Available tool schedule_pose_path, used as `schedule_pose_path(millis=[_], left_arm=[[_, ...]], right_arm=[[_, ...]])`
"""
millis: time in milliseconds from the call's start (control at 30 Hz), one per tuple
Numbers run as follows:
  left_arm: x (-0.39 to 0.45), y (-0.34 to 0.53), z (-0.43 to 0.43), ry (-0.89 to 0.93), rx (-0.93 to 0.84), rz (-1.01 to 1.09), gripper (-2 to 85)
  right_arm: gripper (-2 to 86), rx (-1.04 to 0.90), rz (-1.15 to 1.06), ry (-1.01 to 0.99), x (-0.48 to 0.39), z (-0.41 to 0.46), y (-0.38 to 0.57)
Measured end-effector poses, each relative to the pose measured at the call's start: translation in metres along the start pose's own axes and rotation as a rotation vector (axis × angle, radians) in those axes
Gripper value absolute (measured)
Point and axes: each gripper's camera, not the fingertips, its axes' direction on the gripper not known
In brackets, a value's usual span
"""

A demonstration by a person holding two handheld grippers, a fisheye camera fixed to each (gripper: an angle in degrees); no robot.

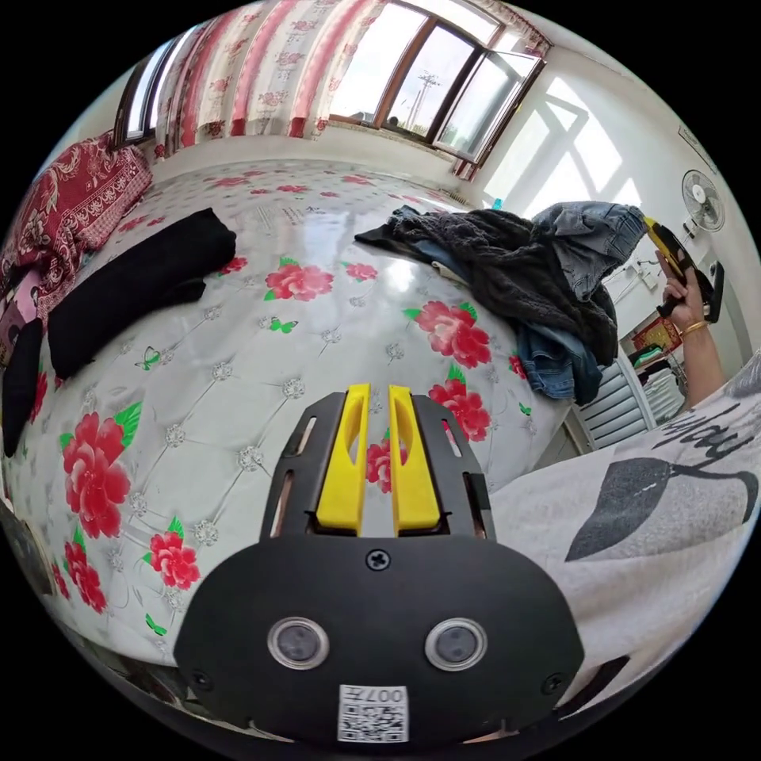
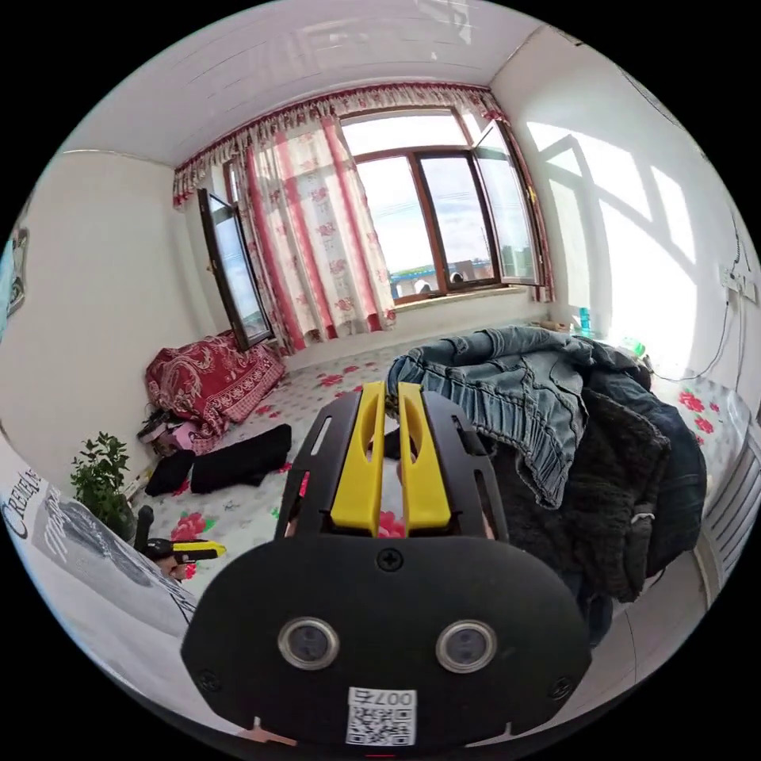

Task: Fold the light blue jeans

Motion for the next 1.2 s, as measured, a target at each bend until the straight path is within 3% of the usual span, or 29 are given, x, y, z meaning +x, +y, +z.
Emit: schedule_pose_path(millis=[167, 333, 400, 500, 567, 767, 933, 1067, 1133, 1200], left_arm=[[-0.021, 0.008, -0.049, 0.051, 0.100, -0.049, 4.9], [-0.087, 0.043, -0.118, -0.030, 0.262, -0.279, 3.0], [-0.123, 0.061, -0.136, -0.099, 0.275, -0.416, 1.4], [-0.172, 0.090, -0.164, -0.300, 0.164, -0.618, -0.3], [-0.186, 0.109, -0.188, -0.341, 0.191, -0.642, -0.2], [-0.207, 0.141, -0.225, -0.324, 0.184, -0.706, 4.6], [-0.208, 0.110, -0.190, -0.175, 0.113, -0.655, 9.5], [-0.205, 0.069, -0.135, -0.109, -0.064, -0.579, 11.6], [-0.200, 0.045, -0.087, -0.161, -0.231, -0.530, 9.8], [-0.196, 0.032, -0.062, -0.188, -0.287, -0.485, 8.1]], right_arm=[[0.9, -0.033, -0.210, -0.435, -0.157, 0.027, 0.012], [3.0, -0.271, -0.490, -1.060, -0.375, 0.073, 0.084], [3.7, -0.356, -0.560, -1.104, -0.433, 0.085, 0.116], [4.7, -0.398, -0.735, -0.977, -0.475, 0.097, 0.153], [5.2, -0.400, -0.763, -0.818, -0.470, 0.111, 0.169], [7.5, -0.697, -0.530, -0.405, -0.369, 0.217, 0.216], [9.0, -0.768, -0.216, -0.056, -0.246, 0.279, 0.219], [10.4, -0.745, -0.184, 0.169, -0.190, 0.305, 0.215], [11.2, -0.764, -0.177, 0.280, -0.152, 0.327, 0.209], [11.7, -0.792, -0.198, 0.352, -0.128, 0.347, 0.205]])
